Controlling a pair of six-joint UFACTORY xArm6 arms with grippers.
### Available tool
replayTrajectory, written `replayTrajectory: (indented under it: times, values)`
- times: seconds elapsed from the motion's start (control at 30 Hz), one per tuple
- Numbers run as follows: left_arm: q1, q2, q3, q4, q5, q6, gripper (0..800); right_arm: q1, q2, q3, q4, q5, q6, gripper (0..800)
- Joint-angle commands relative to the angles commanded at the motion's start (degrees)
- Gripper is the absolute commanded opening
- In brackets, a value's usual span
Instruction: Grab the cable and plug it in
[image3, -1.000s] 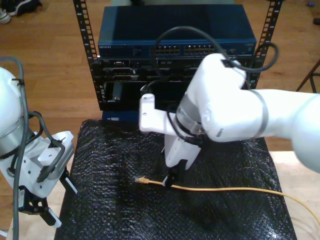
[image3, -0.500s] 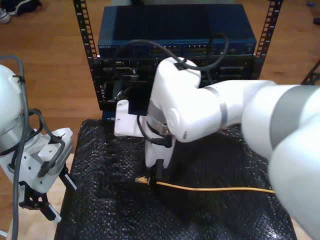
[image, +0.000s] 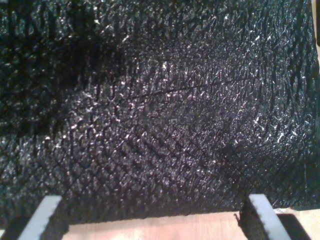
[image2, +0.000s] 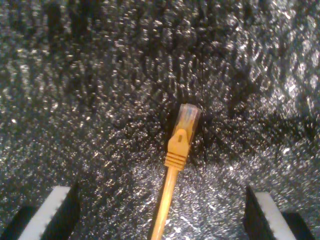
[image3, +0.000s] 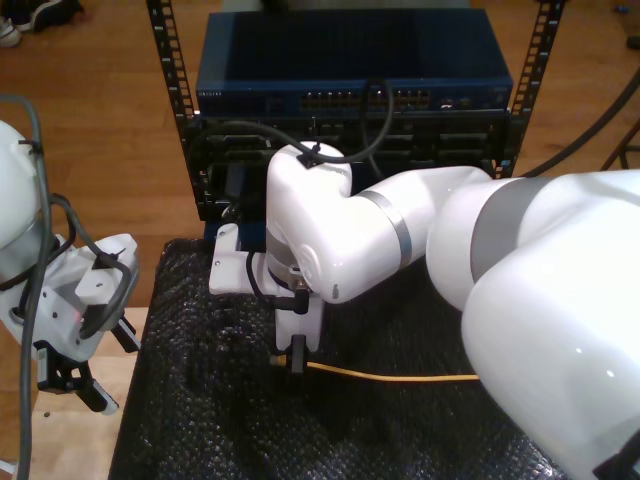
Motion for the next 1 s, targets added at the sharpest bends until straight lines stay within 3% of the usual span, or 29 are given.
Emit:
replayTrajectory:
  times: [0.2,0.53,0.83,1.0]
  values:
    - [2.4,0.0,0.1,0.0,-1.9,0.1,800,0.0,1.8,-1.1,-0.1,0.0,0.7,778]
    - [6.2,2.6,-0.8,0.0,-2.4,0.2,800,0.2,4.4,-3.5,-0.3,0.0,1.3,777]
    - [6.2,3.0,-0.8,0.0,-2.4,0.1,800,1.2,5.5,-3.7,-6.4,0.0,4.8,742]
    - [6.2,3.1,-0.7,0.0,-2.4,0.1,800,1.3,5.7,-3.8,-6.8,0.0,6.0,735]
